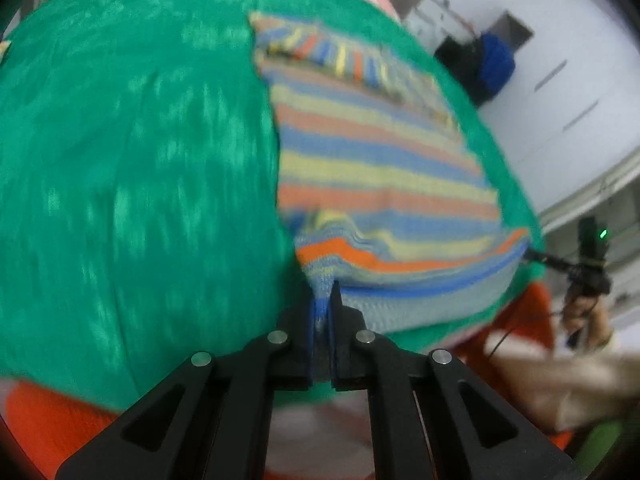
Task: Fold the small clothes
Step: 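Grasp the hem with both grippers and fold it up onto the collar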
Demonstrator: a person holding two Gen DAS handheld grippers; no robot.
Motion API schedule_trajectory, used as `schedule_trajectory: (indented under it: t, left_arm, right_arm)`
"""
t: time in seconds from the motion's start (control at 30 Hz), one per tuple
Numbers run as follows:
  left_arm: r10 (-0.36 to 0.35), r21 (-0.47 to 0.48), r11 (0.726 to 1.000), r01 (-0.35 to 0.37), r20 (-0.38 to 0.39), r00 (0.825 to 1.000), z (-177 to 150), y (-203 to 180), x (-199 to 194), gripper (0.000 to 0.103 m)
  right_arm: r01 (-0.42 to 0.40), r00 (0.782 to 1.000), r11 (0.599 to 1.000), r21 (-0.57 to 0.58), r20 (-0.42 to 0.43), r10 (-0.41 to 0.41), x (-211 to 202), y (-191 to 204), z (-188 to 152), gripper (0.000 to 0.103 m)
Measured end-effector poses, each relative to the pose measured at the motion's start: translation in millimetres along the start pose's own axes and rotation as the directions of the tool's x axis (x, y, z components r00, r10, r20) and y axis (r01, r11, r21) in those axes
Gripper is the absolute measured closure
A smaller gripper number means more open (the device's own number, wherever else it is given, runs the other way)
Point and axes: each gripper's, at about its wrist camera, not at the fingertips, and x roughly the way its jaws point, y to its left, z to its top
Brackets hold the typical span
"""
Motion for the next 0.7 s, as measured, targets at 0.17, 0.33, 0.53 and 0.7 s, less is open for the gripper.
schedule_trajectory:
  t: [0.17,0.33,0.53,0.7]
  left_arm:
    - [-0.005,0.023,1.0,0.002,0.133,0.991,90,-2,0,0.1]
    - [0.029,-0.009,1.0,-0.027,0.174,0.984,191,12,39,0.1]
    - [0.13,-0.061,0.991,-0.121,0.167,0.977,285,33,105,0.094]
    - [0.211,-0.209,0.964,-0.164,0.23,0.95,305,62,108,0.033]
  right_arm:
    - [-0.05,0.984,0.998,0.042,0.173,0.042,-6,-8,80,0.098]
    - [-0.066,0.955,0.995,0.081,0.293,0.04,18,-15,184,0.098]
    - [-0.019,0.951,0.992,0.125,0.309,-0.021,79,-27,293,0.098]
    - [-0.057,0.938,0.969,0.242,0.345,-0.031,119,-54,336,0.076]
